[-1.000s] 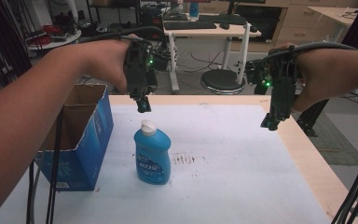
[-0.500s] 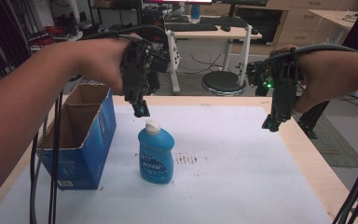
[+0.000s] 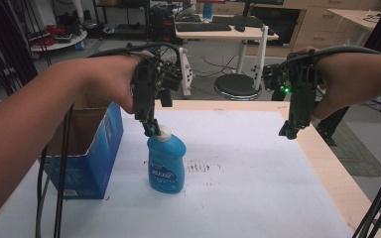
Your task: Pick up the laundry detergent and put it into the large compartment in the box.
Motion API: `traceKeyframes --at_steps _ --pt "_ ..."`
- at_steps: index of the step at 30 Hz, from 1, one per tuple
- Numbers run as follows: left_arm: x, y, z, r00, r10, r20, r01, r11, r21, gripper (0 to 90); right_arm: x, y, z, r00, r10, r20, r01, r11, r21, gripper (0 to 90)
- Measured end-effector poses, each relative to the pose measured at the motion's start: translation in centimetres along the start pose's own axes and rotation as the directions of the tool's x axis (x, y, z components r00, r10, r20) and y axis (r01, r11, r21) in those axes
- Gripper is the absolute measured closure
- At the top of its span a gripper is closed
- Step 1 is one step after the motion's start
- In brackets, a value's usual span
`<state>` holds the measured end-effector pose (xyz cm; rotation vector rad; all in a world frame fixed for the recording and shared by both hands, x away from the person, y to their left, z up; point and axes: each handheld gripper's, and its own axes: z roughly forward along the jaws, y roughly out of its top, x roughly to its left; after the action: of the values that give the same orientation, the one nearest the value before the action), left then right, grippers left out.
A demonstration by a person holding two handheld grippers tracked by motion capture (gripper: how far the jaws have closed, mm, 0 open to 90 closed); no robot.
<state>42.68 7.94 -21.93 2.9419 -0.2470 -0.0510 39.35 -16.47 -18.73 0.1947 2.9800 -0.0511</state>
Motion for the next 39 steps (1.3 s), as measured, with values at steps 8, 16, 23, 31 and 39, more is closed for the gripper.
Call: traceKeyframes --at_steps 8,16,23,31,39 --pt "0.3 -0.1 1.8 0.9998 -0.002 0.019 0.002 0.9999 0.012 1.6 -0.1 0.3 0.4 0.9999 -0.006 -0.009 0.006 1.0000 -0.001 1.4" --pt "0.6 -0.3 3.5 0.9995 -0.010 0.031 0.009 0.9994 0.033 1.6 0.0 0.4 0.6 0.9999 0.005 -0.011 -0.005 1.0000 0.000 1.4" --pt "0.6 -0.3 4.4 0.9991 -0.010 0.040 0.008 0.9984 0.055 1.6 -0.1 0.5 0.7 0.9999 0.003 -0.011 -0.003 1.0000 -0.002 1.4" --pt "0.4 0.0 5.0 0.9987 -0.008 0.051 0.004 0.9977 0.067 1.7 -0.1 0.5 0.9 0.9999 -0.004 -0.015 0.004 1.0000 -0.004 1.4" --pt "0.2 0.2 5.7 0.9985 -0.003 0.055 -0.001 0.9974 0.072 1.7 0.0 0.4 0.8 0.9999 0.001 -0.011 -0.001 1.0000 -0.004 1.4"
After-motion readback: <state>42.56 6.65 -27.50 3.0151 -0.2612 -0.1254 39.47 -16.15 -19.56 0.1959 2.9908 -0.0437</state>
